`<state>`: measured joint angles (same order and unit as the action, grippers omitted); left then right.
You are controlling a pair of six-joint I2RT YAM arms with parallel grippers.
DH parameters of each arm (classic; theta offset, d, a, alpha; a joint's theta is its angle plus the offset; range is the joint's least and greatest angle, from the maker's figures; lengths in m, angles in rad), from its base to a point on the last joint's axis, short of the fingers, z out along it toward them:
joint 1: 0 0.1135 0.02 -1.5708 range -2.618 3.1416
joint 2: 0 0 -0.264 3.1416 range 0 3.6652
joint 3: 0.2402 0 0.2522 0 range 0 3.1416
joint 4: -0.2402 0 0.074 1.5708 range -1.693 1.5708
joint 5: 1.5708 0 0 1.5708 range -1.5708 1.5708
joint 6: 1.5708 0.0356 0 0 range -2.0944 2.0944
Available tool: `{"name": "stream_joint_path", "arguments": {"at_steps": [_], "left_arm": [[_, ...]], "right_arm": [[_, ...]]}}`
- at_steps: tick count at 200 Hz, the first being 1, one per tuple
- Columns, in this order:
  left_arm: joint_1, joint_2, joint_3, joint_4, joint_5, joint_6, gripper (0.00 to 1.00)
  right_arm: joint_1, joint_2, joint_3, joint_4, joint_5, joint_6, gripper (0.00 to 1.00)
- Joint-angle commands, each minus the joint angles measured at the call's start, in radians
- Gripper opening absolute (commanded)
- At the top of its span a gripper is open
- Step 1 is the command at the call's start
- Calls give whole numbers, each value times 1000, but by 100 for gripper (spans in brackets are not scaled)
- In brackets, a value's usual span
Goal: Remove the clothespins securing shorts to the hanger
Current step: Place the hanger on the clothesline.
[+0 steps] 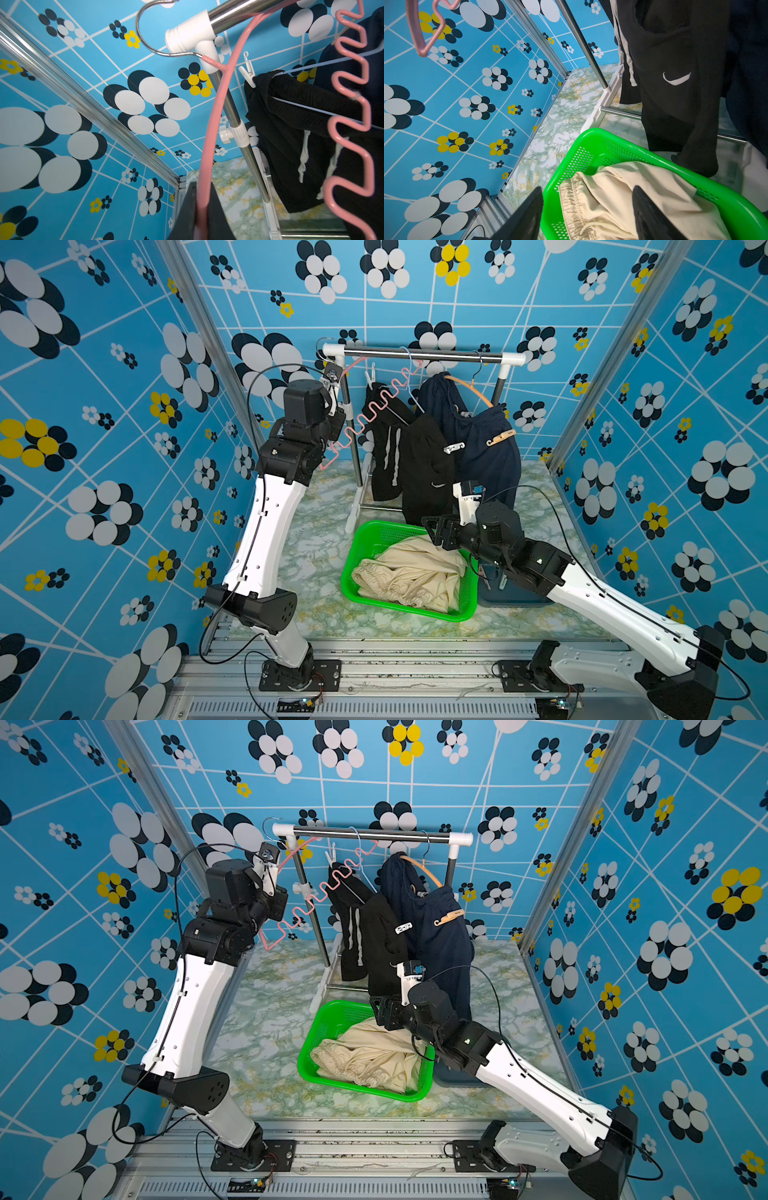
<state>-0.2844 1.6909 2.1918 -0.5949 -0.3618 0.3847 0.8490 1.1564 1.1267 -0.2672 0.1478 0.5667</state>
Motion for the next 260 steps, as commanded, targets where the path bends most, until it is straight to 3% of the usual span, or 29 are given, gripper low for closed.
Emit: {"name": "stream_joint_path", "arguments": {"at_steps": [1,51,164,213,260], "left_arm": [[-12,-44,-86,239,-99,114,0],[-87,-40,-200,558,-213,462,0],[-133,141,-31,592,-292,744,0],[-133,158,6,602,-313,843,0],[-140,140,-61,798,-338,959,0]], "right_arm": [[-2,-14,-10,-18,21,19,69],[-1,-15,-13,-11,11,18,69],[-1,-102,-95,-2,69,6,71],[-1,-94,-103,-13,97,-5,71],[-1,-60,-72,-42,140,-51,71]]}}
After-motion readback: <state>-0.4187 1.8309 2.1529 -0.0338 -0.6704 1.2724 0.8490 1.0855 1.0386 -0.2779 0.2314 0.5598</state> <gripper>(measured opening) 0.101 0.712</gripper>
